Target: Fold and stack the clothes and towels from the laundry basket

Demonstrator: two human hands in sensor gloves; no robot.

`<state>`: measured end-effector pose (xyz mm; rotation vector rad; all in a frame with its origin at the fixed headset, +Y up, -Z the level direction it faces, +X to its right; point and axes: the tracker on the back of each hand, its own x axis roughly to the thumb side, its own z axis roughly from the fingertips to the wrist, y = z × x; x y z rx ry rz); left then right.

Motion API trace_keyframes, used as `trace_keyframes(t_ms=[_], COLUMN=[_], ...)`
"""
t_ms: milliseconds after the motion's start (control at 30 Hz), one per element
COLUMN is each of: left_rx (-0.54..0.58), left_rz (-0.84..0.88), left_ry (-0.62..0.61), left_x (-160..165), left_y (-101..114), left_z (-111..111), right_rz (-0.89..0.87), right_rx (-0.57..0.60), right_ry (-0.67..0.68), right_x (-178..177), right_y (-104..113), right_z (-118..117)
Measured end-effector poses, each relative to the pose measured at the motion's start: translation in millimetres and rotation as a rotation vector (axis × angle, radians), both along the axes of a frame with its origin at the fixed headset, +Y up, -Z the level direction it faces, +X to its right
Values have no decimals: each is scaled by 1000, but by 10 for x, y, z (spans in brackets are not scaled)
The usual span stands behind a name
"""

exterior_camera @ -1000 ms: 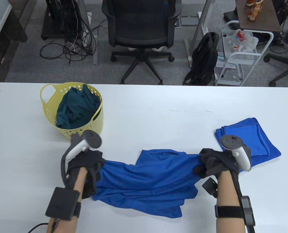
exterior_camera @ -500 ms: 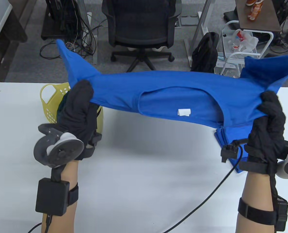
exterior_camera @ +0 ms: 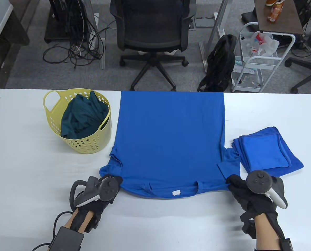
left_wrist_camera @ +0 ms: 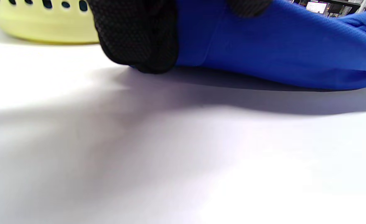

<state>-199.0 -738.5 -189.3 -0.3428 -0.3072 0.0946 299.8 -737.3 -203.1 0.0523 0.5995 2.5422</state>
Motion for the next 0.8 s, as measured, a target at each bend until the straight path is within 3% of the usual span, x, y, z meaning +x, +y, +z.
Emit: trace_keyframes(t_ms=[167,300,367,433,500,567,700,800], left_rx=[-184,-256,-216,-202,-146,-105,-25,19], left_rz=[51,23,17,32,18,-135,-486,-476], left_ry=[-55,-98,-70,39,177,195,59,-121], left_x=[-25,54,96,121,164,251,518,572], left_y=[-64,-147,-157,-182,-194,-213,-307,-324], left_z=[36,97,122,111,87,47,130,165], right_rz=[39,175,202,254,350,500,827,943], right_rx=[-112,-148,-163,-179,-102,-46,33,112], right_ry=[21,43,54,55,56,52,149,207], right_x=[-14,-56,-84,-128,-203,-322,-604,-721], right_y=[16,-15,-81,-154,-178,-214,-283,-260], right_z=[20,62,83,98,107,110,162,203])
